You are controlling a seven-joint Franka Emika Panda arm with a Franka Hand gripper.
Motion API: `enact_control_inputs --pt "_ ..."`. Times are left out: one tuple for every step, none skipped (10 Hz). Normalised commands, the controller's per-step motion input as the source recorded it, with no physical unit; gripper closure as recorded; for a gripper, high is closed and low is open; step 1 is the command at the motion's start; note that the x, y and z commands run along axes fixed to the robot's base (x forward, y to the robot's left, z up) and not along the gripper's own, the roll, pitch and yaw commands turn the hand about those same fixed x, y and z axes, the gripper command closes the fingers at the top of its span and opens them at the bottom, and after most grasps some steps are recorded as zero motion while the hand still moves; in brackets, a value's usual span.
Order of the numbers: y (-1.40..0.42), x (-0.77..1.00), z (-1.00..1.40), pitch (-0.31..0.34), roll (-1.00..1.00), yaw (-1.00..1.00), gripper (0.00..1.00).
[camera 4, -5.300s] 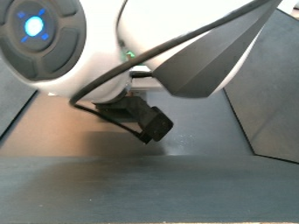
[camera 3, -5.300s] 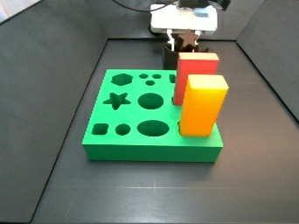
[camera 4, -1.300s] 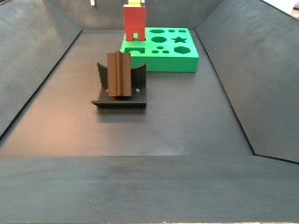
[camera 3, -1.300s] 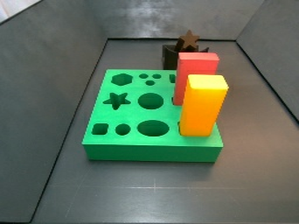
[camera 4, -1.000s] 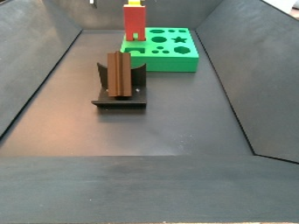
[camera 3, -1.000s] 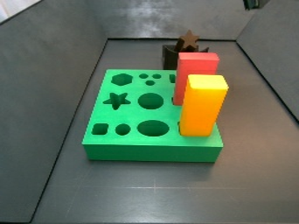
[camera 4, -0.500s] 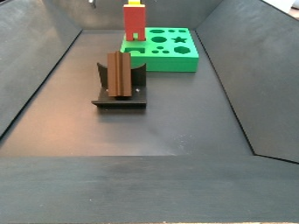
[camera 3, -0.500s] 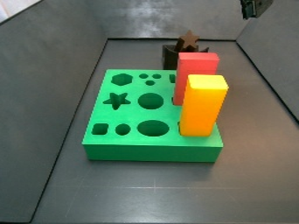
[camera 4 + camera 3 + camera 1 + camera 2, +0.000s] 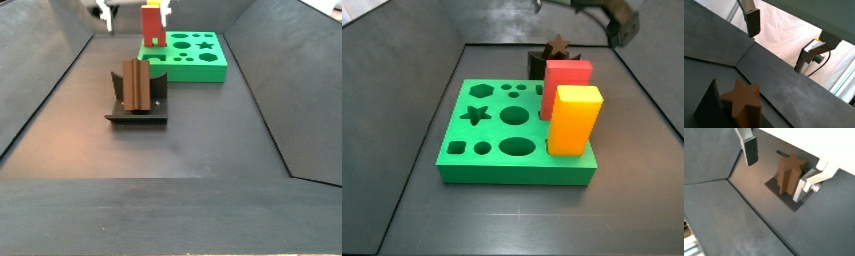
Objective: Pick up the star object. Move up. Place the star object on the fixture. Regrasp the star object. Move to above the board. Insert the star object.
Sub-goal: Regrasp the star object.
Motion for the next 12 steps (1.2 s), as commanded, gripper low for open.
enact_control_inputs --pt "0.05 0.07 -1.00 -0.056 0.09 0.03 0.00" --pt "0.04 0.08 -1.00 -0.054 0.07 0.02 0.00" --pt "0.04 0.09 -1.00 -0.043 0.06 0.01 0.00" --pt "0.03 0.10 -1.00 -0.035 0.06 0.01 0.00" --pt "0.03 0.11 -1.00 -0.027 0.06 0.01 0.00" --pt "0.02 0.11 -1.00 -0.020 0.05 0.01 0.00" --pt "0.02 0.11 -0.91 -0.016 0.05 0.01 0.00" --pt "0.01 0.09 -0.68 -0.012 0.06 0.02 0.00" --pt "0.00 0.08 -0.58 -0.010 0.06 0.02 0.00" --pt "0.00 0.08 -0.40 -0.008 0.05 0.03 0.00" --pt "0.00 0.07 -0.27 -0.011 0.05 0.03 0.00" --pt "-0.02 0.02 -0.17 -0.004 0.05 0.03 0.00"
